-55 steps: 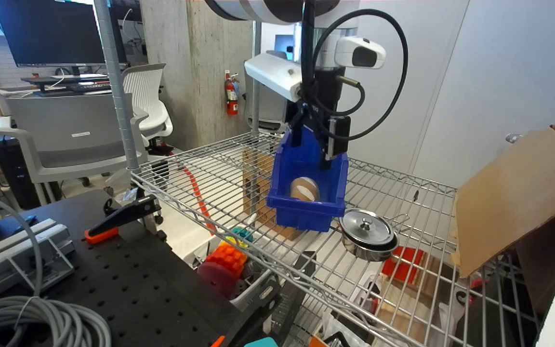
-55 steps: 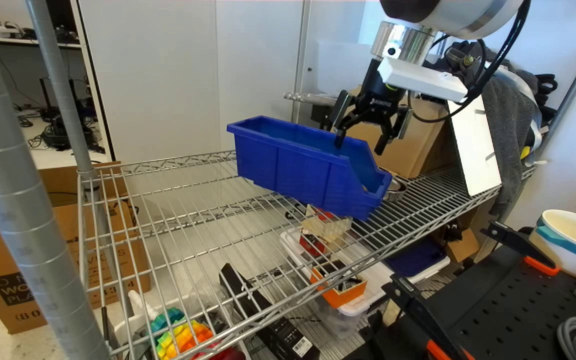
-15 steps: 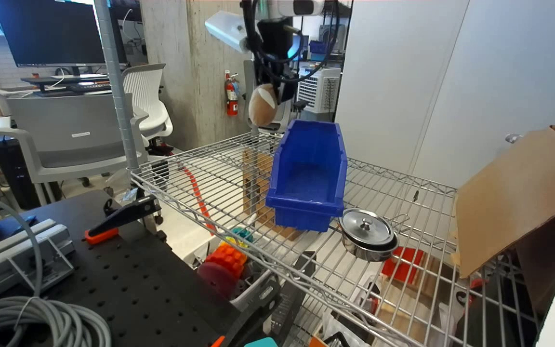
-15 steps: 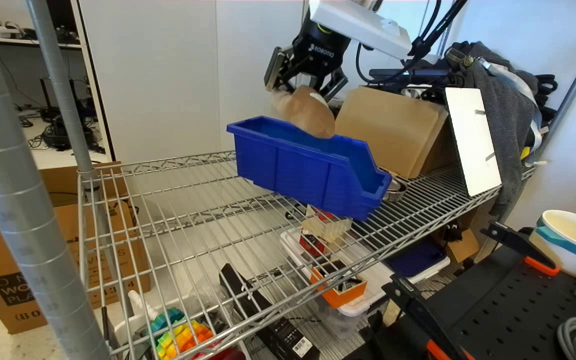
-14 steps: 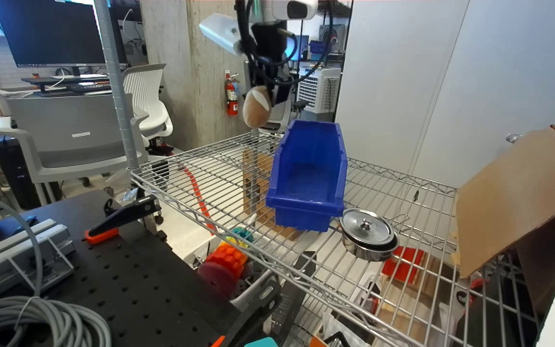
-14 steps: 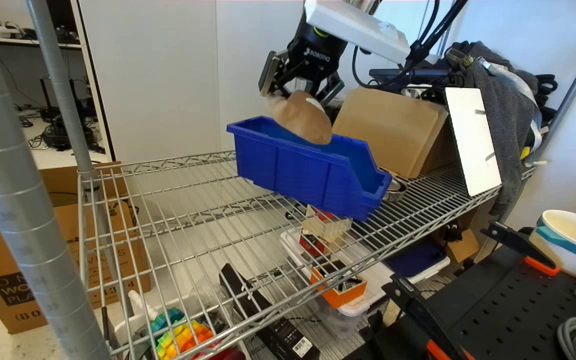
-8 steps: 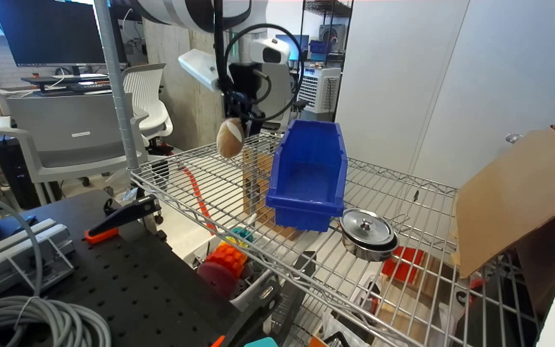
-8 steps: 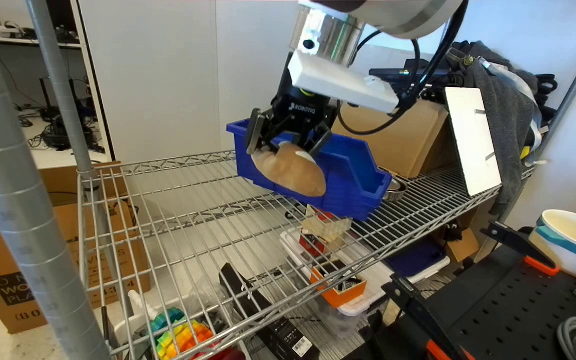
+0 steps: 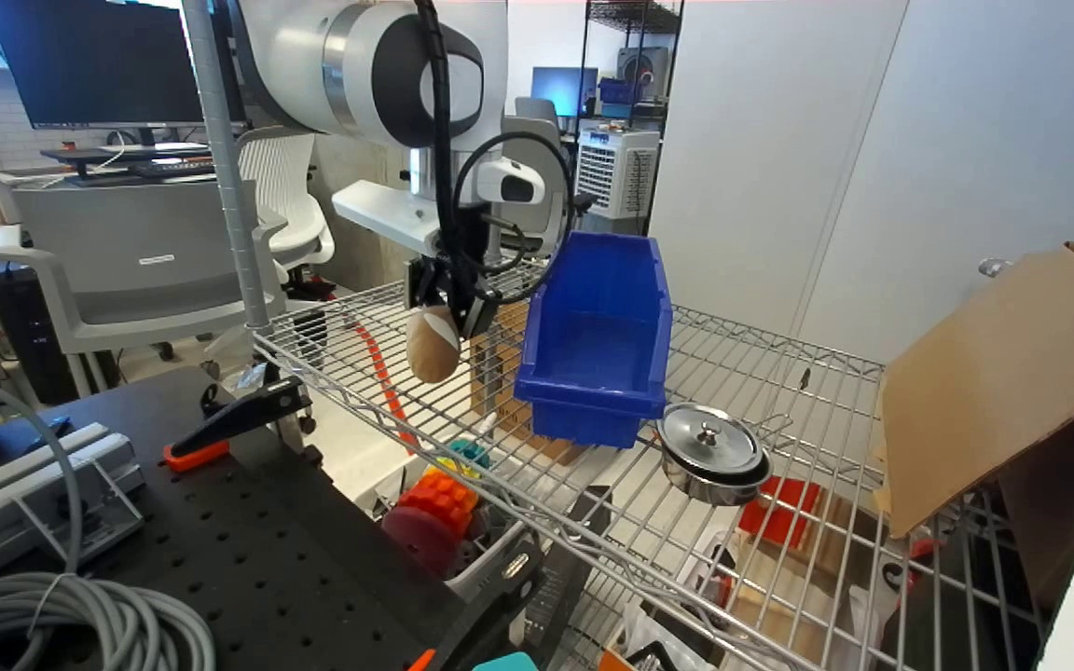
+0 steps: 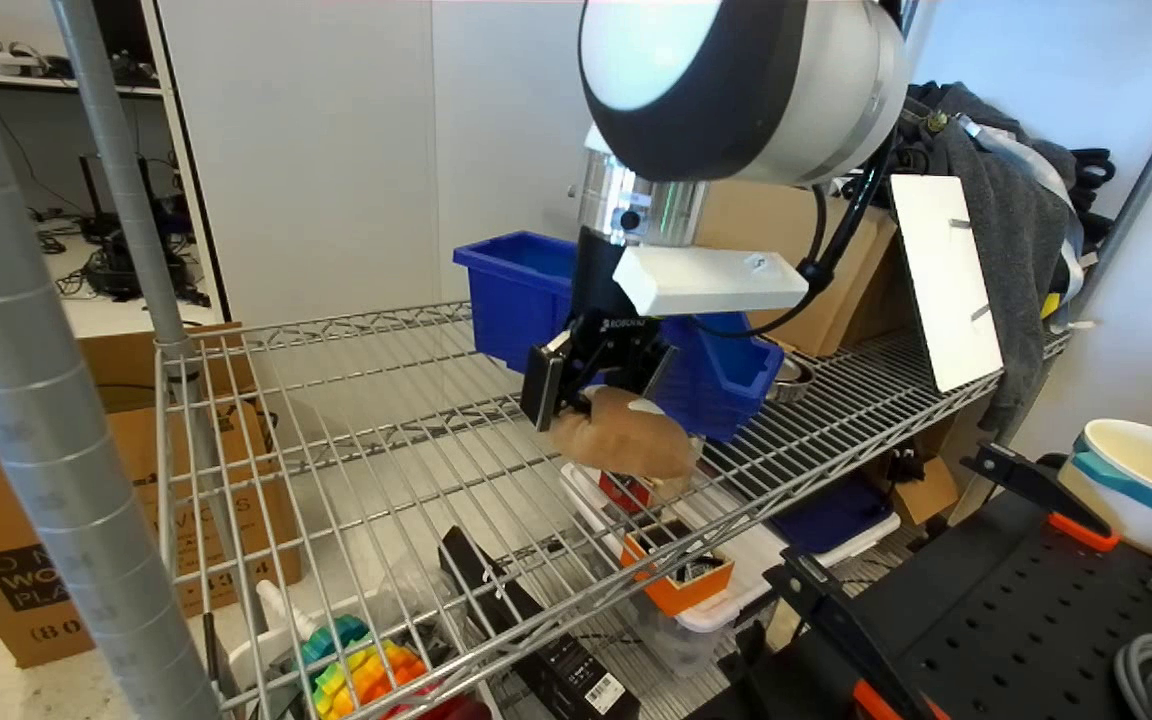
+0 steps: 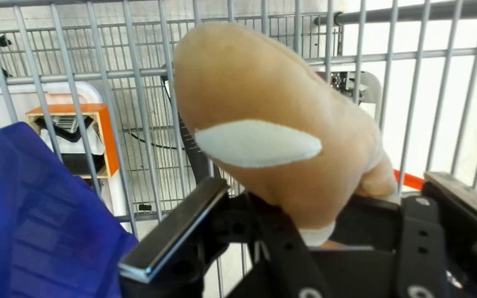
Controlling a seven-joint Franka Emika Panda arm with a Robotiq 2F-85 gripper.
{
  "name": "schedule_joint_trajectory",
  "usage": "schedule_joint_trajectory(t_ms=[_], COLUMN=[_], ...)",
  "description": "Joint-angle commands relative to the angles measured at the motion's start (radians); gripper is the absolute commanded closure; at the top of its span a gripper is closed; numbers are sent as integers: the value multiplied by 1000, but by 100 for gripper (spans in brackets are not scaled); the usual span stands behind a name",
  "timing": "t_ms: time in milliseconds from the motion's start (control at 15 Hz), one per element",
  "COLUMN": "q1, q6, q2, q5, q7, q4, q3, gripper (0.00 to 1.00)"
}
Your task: Remove the toy bread from the tray and put it on the shelf
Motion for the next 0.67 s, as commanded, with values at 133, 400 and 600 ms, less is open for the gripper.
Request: schedule_joint_trajectory(t_ms=[133, 400, 600], q1=[77, 98, 72], q6=[-18, -15, -49], q2=[74, 90, 30], q5=[-92, -117, -103], q7=[18, 11, -24], q4=[49, 57, 20], q3=[-82, -99, -54], gripper=[72, 46, 23])
